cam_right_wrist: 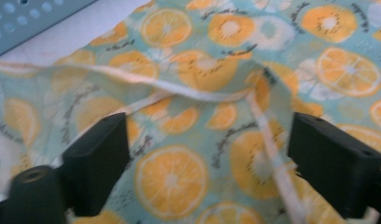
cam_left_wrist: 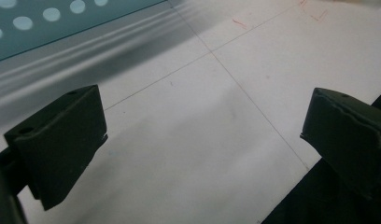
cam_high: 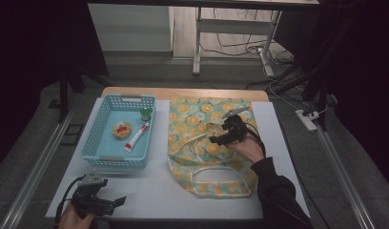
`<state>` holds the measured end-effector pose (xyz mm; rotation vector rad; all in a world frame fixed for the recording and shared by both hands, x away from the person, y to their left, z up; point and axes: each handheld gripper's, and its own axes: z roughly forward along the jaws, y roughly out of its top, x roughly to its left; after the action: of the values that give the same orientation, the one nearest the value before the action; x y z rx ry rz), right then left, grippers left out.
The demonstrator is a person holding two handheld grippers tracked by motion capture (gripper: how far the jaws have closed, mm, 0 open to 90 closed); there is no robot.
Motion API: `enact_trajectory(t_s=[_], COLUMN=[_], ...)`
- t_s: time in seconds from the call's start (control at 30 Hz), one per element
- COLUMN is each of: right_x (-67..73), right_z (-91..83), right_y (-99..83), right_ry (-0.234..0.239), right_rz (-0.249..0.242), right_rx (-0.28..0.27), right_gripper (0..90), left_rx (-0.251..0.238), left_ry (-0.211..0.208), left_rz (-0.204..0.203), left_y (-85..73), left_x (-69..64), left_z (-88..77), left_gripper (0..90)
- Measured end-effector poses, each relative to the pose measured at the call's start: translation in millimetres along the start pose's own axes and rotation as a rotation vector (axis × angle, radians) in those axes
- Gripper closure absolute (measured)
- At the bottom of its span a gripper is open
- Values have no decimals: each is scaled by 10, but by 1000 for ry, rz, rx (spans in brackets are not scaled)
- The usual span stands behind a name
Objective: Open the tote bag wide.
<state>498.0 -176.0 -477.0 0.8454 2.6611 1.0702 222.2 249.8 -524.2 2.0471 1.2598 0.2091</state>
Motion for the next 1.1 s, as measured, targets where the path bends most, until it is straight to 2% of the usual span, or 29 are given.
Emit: enact_trajectory(t_s=[0.07, 0.1, 0.17, 0.47, 0.7, 0.93, 1.1], right_x=[52, 78, 124, 330, 496, 600, 663], right_z=[-12, -17, -32, -17, 117, 239, 291], right_y=[-39, -59, -100, -331, -464, -489, -489], right_ry=[2, -6, -18, 16, 28, 43, 19], right_rz=[-8, -7, -4, -29, -70, -110, -161], right_rx=[14, 14, 7, 37, 67, 86, 98], right_gripper=[67, 26, 0, 0, 20, 43, 87], left_rx=[0, 0, 0, 0, 3, 5, 6], left_ry=[1, 1, 1, 3, 3, 3, 3], left_rz=[2, 2, 2, 0, 1, 2, 3], left_y=[0, 0, 0, 0, 1, 2, 3], left_x=[-2, -3, -3, -7, -9, -8, -9], left_z=[0, 0, 1, 2, 5, 7, 8], left_gripper=[0, 0, 0, 0, 0, 0, 0])
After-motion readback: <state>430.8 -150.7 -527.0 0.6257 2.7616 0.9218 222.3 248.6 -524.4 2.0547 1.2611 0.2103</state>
